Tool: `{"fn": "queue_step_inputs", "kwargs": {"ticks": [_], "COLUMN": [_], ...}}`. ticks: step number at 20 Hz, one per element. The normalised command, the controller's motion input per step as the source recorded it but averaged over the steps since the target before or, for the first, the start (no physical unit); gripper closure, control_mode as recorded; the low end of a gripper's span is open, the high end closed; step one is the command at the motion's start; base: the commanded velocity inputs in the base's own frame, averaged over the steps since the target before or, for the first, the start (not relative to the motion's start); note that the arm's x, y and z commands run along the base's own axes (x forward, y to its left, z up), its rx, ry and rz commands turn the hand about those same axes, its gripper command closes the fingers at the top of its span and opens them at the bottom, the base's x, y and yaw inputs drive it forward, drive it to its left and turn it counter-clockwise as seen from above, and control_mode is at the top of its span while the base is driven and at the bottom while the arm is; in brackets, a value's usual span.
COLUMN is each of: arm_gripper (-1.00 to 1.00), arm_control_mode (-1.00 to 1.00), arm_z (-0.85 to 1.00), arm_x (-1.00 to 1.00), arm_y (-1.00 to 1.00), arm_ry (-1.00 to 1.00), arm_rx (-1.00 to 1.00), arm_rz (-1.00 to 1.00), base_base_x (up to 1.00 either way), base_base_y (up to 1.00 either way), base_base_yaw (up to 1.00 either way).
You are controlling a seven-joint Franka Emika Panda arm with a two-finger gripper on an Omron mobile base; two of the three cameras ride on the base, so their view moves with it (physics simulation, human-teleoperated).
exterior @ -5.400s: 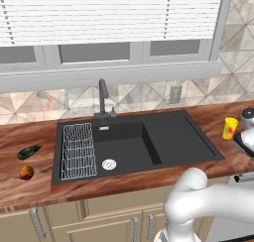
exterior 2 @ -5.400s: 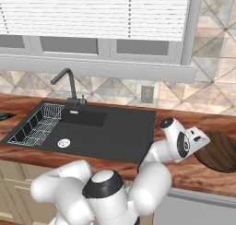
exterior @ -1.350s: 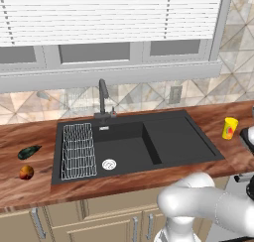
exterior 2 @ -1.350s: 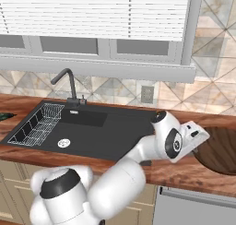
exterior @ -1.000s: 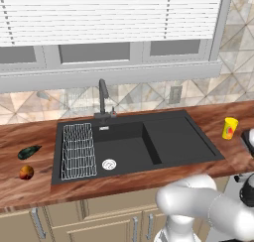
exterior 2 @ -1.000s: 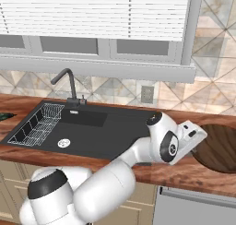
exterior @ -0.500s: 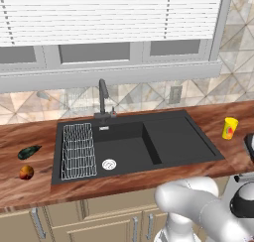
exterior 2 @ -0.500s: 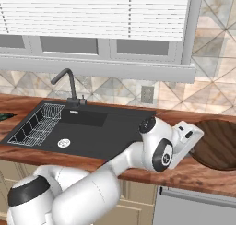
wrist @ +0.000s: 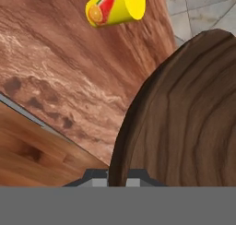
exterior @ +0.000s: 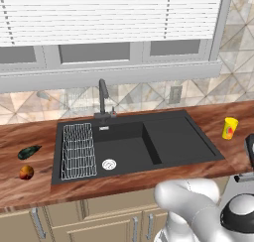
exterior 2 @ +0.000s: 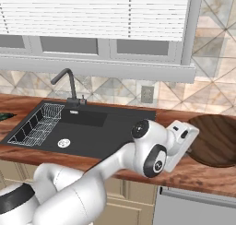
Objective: Remove the eggplant and peach from the sink. Then move the bowl and cup from the counter to the sink for washing.
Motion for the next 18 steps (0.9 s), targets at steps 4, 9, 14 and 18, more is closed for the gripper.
{"fn": "queue_step_inputs", "kwargs": {"ticks": [4, 9, 14, 18], "arm_gripper": [1.0, 1.0, 1.0, 1.0], "arm_control_mode": [-1.0, -1.0, -1.0, -1.0], "arm_z": [0.24, 0.21, 0.12, 0.11], "arm_x": [-0.2, -0.17, -0.16, -0.16], "arm_y": [0.16, 0.17, 0.19, 0.21], "arm_ry": [0.04, 0.12, 0.1, 0.03], "arm_rx": [-0.01, -0.02, 0.0, 0.0], "arm_rz": [0.05, 0.06, 0.07, 0.06], "base_base_x": [0.0, 0.0, 0.0, 0.0], "base_base_y": [0.0, 0.0, 0.0, 0.0], "base_base_yaw": [0.0, 0.0, 0.0, 0.0]}}
